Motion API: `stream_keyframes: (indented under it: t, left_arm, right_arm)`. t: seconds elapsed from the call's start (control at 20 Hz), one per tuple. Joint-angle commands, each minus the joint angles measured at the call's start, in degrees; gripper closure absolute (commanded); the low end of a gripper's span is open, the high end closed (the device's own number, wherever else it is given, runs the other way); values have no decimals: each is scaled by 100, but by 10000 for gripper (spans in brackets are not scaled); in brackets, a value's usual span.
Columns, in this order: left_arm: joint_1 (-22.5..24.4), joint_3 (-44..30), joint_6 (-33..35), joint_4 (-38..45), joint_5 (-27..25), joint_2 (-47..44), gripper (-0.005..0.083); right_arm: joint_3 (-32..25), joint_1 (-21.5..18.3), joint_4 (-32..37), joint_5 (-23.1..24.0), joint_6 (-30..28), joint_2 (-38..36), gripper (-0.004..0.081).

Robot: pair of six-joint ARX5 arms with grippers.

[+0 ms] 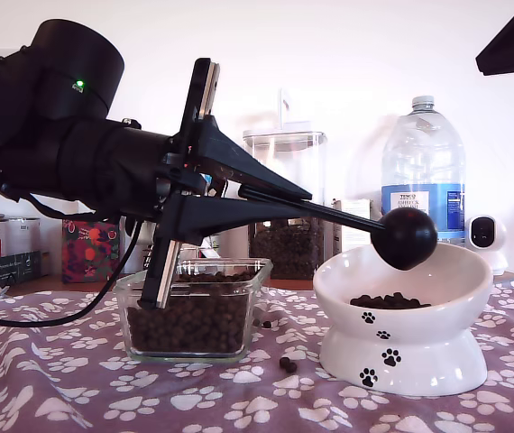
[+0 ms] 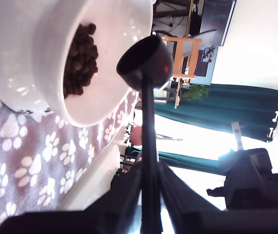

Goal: Measure one spoon of cat food and pour it into the food bowl

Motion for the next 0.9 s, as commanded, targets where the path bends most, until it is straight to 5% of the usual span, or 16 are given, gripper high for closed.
stream_keyframes:
  t: [0.0,0.85]
  left_arm:
    - [-20,37,-13,70,35,44,795]
    - [299,225,2269,-199,160,-404,795]
  right_arm:
    - [50,26,57,2,-35,26,773]
    - [50,26,-190,0,-31,26,773]
